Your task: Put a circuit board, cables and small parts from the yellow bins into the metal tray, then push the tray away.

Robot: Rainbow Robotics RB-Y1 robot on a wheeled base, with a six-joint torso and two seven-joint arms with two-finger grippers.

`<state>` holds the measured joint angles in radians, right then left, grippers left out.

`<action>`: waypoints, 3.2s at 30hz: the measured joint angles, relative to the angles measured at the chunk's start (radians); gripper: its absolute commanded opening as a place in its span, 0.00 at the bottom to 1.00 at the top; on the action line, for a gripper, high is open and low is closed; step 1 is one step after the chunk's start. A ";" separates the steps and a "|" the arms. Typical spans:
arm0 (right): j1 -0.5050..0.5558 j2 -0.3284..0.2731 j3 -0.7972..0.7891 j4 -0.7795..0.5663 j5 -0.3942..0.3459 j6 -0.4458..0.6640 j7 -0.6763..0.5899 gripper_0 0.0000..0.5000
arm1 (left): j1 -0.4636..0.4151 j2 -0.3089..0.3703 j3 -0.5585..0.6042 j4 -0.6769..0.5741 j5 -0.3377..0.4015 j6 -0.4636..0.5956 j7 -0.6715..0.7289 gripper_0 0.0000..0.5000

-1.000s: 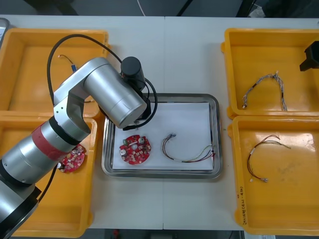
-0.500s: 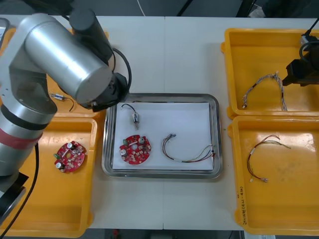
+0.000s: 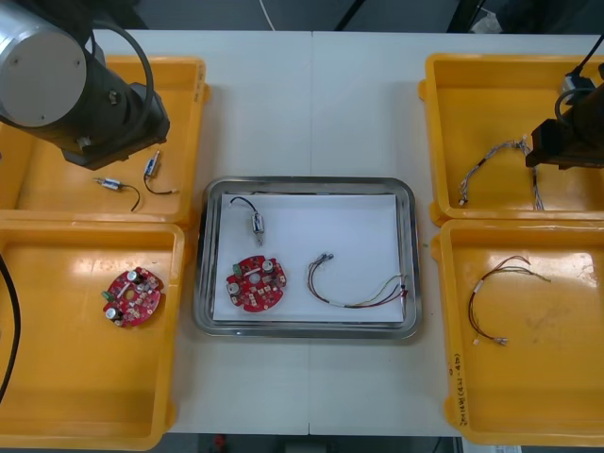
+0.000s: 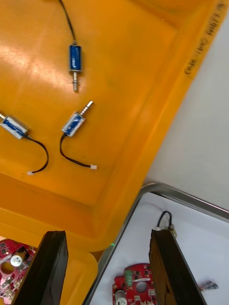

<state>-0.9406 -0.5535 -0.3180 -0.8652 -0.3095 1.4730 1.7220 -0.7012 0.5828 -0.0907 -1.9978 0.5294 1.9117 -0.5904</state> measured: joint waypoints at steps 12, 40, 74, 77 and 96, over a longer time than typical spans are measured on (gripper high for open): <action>0.046 0.000 0.007 0.000 -0.032 -0.016 0.000 1.00 | -0.144 0.011 0.003 0.408 -0.028 0.000 0.000 1.00; 0.087 0.011 0.008 -0.007 -0.039 -0.081 0.000 1.00 | -0.245 0.011 0.067 0.914 -0.012 -0.259 0.000 1.00; 0.118 0.011 0.008 -0.054 -0.084 -0.063 -0.021 0.00 | -0.123 0.013 0.063 0.929 0.069 -0.405 0.000 1.00; 0.127 0.014 0.008 -0.089 -0.084 -0.008 -0.021 0.00 | -0.116 0.013 0.053 0.929 0.069 -0.434 -0.001 1.00; 0.159 0.021 -0.024 -0.563 -0.069 0.377 -0.022 0.00 | -0.113 0.030 -0.012 0.939 0.073 -0.488 -0.001 0.00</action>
<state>-0.7816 -0.5328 -0.3423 -1.4280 -0.3787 1.8504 1.6998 -0.8138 0.6130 -0.1028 -1.0589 0.6022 1.4235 -0.5909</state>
